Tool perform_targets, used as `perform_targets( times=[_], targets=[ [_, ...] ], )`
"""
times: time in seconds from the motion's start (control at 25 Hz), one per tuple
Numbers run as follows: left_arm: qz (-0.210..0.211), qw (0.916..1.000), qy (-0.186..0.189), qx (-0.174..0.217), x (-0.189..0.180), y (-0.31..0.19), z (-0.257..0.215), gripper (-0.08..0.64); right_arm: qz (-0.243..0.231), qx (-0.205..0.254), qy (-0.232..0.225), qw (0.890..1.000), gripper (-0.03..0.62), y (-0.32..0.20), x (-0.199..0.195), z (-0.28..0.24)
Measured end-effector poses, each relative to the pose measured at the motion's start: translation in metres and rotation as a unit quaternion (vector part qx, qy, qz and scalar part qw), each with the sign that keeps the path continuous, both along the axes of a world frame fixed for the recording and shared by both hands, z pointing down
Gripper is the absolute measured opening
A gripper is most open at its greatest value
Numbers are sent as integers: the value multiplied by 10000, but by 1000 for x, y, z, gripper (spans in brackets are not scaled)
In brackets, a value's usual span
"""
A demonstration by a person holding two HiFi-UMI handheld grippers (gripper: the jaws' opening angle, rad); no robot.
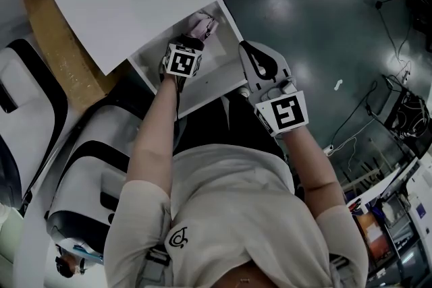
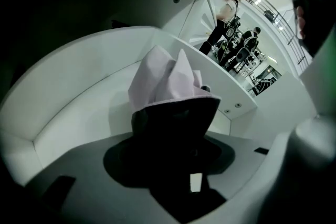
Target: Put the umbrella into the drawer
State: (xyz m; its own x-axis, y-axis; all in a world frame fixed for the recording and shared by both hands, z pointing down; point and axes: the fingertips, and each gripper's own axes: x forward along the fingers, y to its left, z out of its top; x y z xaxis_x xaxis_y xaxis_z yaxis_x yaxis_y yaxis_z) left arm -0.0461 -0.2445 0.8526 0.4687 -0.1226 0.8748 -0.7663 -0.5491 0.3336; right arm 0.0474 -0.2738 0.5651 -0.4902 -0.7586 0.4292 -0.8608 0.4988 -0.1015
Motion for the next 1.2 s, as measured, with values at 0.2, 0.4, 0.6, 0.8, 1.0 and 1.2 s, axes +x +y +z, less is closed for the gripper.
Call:
perform_targets(
  times=[0.2, 0.4, 0.6, 0.8, 1.0, 1.2],
  targets=[
    [-127, 9991, 393, -128, 4, 3, -5, 342, -7, -47, 1, 10000, 6, 4, -4, -1],
    [-99, 9987, 485, -95, 7, 4, -21, 413, -34, 25, 7, 10000, 6, 4, -6, -12],
    [-178, 9977, 590, 269, 0, 0, -65, 411, -141, 170, 0, 9998, 6, 8, -11, -31],
    [-328, 9942, 406, 935, -16, -2, -117, 222, -273, 324, -12, 9991, 6, 14, -17, -48],
    [-432, 9830, 47, 1785, -24, 1, -169, 33, -487, 451, -87, 9978, 6, 22, -18, -71],
    [-903, 9698, 176, 2258, -27, -2, -224, 12, -862, 585, -201, 9944, 6, 26, -19, -93]
  ],
)
